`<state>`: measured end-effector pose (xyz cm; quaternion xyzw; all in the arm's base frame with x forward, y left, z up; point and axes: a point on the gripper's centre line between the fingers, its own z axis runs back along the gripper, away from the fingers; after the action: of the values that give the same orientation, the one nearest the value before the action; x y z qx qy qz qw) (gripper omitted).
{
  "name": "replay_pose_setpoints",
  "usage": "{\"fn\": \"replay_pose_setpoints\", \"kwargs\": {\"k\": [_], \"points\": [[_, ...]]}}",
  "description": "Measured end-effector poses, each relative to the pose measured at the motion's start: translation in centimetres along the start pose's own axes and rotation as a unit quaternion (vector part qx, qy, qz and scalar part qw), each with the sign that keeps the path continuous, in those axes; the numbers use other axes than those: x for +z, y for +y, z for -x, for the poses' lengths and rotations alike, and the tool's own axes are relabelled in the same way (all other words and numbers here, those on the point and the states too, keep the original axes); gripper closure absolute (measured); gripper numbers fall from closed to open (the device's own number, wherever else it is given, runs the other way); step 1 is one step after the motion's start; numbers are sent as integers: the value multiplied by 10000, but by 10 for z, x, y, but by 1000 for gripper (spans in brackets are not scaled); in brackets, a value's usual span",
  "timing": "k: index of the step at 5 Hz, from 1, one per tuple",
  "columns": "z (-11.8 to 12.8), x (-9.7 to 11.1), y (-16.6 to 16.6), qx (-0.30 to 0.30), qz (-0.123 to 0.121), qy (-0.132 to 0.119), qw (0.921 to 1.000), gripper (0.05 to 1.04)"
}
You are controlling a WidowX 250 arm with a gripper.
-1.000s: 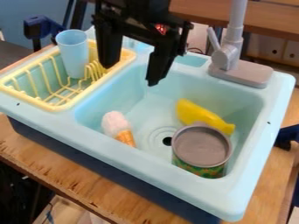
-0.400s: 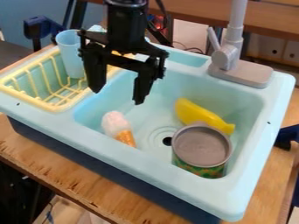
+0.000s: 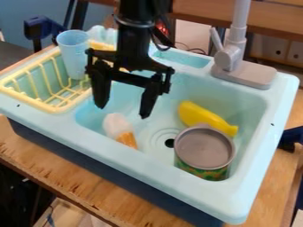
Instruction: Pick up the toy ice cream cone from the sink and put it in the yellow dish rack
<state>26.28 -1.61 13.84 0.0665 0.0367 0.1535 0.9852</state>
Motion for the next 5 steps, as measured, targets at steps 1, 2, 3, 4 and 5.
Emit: {"fn": "replay_pose_setpoints", "kwargs": {"k": [1, 2, 3, 4, 5], "points": [[-1, -13, -3, 60, -103, 229, 9997, 75], [-2, -17, -1, 157, -225, 276, 9992, 75], [-3, -21, 1, 181, -327, 343, 9987, 76], [0, -26, 1, 176, -357, 404, 9984, 75], [1, -37, 0, 148, -416, 527, 9976, 76]]}}
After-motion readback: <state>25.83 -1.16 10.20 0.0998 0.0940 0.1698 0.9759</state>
